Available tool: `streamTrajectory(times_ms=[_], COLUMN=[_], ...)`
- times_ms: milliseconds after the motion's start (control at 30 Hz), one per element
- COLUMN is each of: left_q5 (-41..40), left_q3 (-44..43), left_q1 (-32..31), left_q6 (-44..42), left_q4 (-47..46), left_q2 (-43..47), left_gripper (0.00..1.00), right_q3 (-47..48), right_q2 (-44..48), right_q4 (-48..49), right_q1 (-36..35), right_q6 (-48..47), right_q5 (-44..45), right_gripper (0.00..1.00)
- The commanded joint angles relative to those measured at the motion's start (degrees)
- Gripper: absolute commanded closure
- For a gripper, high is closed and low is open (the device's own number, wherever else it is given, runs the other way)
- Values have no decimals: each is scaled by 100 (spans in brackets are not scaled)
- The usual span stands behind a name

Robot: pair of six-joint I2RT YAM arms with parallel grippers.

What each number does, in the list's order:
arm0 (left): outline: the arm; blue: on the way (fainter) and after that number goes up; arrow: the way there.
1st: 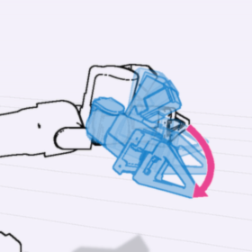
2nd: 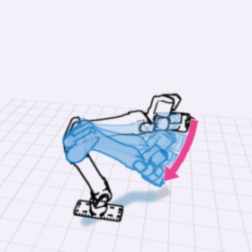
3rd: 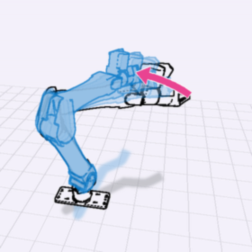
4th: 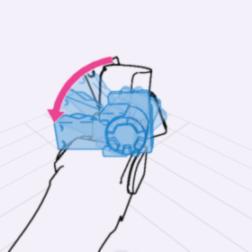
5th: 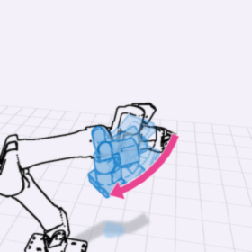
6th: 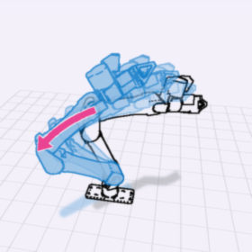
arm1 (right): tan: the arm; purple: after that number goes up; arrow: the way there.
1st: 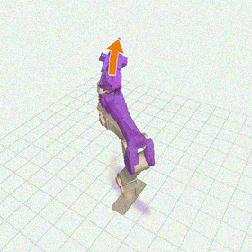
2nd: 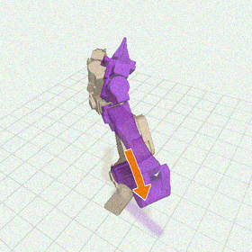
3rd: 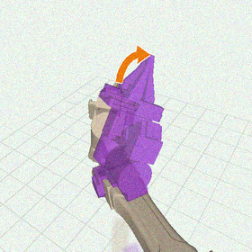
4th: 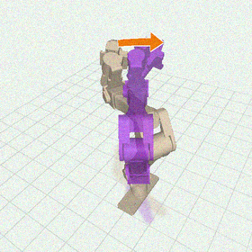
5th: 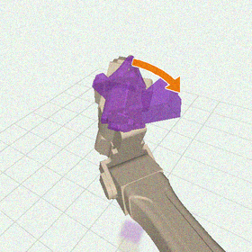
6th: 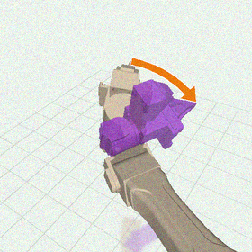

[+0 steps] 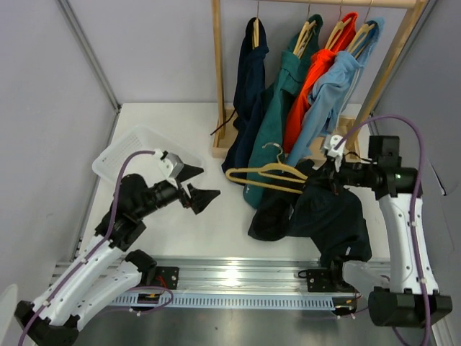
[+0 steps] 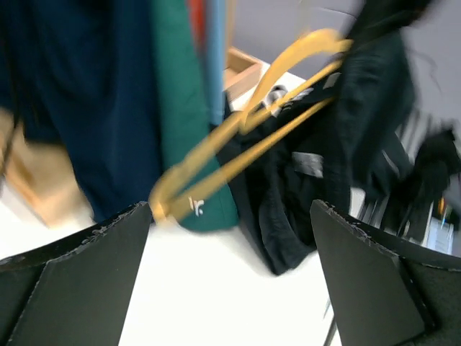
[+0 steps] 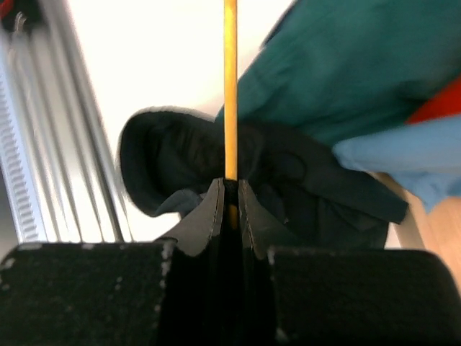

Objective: Remove the shorts from the hanger

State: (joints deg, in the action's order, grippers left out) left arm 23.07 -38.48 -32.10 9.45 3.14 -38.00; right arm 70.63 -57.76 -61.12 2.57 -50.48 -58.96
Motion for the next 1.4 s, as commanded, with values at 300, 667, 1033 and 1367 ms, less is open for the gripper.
streamTrajectory(times_ms=[300,667,1033,1367], left_q5=[1650,559,488,312], left_q3=[-406,-441,-196,130], left_q1=[-962,-1659,-1686,-1633], left_q6=[-3160,-2862,-2248,441], left_q4=[1075,205,-243,-840], left_q2=[-278,-1727,-1755,-1842], left_gripper=[1,35,100,100], right_q3=[513,689,224,56], right_q2=[-517,-527,-272,335], right_q4=[-753,-1077,-525,1786], right_q1=[-1891,-2050,-1989,-1031], right_q6=[-1844,-2150,-1607,2285], right_q5=[332,-72,-46,472], right_gripper=[100,100,91,1])
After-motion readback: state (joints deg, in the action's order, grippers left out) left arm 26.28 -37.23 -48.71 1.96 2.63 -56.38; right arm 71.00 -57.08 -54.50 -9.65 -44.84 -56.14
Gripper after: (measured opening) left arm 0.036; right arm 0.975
